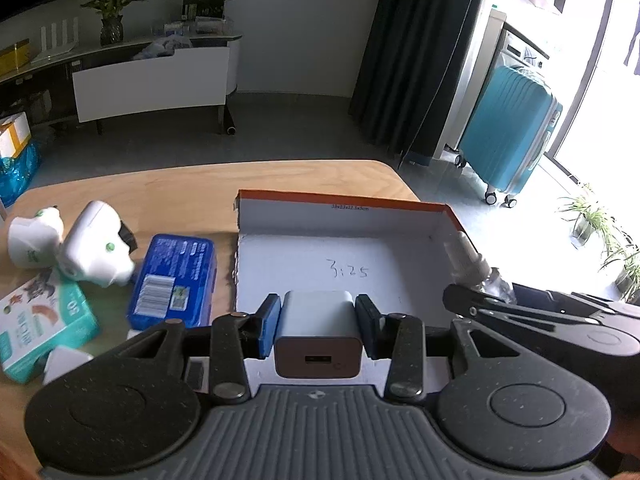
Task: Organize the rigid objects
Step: 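Carry the charger and glass bottle over the open white box with both tools, then open both tools to drop the charger and bottle into the box, then withdraw both tools from the box back over the table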
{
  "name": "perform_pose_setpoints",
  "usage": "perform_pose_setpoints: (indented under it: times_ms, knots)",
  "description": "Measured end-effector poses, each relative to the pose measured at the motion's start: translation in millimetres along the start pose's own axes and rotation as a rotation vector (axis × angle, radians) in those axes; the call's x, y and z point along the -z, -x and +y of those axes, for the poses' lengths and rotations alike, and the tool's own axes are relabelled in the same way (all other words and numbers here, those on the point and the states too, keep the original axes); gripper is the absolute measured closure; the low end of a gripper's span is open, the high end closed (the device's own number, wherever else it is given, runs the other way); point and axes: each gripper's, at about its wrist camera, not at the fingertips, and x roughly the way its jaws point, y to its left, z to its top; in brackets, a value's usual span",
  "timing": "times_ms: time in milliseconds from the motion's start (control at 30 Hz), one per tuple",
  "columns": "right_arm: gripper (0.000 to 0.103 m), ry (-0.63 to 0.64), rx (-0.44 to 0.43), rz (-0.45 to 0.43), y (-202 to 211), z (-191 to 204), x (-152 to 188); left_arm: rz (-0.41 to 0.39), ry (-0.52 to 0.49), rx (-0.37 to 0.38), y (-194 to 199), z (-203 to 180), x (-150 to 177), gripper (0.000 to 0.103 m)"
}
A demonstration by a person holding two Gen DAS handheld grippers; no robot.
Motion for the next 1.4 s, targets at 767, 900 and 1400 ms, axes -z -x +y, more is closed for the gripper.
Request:
perform_pose_setpoints:
  times_ms: [767,900,1400]
  knots:
    - [0.025,-0.071,0.01,-0.156,33,-27,-18,0.041,0.021,0.056,-28,-15,-30,0.023]
    - [0.017,-0.052,0.009,-0.147,46,-17,-9,0.034,-0.016,-0.017,-5,-12,-23,0.009]
    - [0.013,-0.022,-0.022,-0.101,70,23,10,0.043,-0.024,-0.131,48,14,2,0.001]
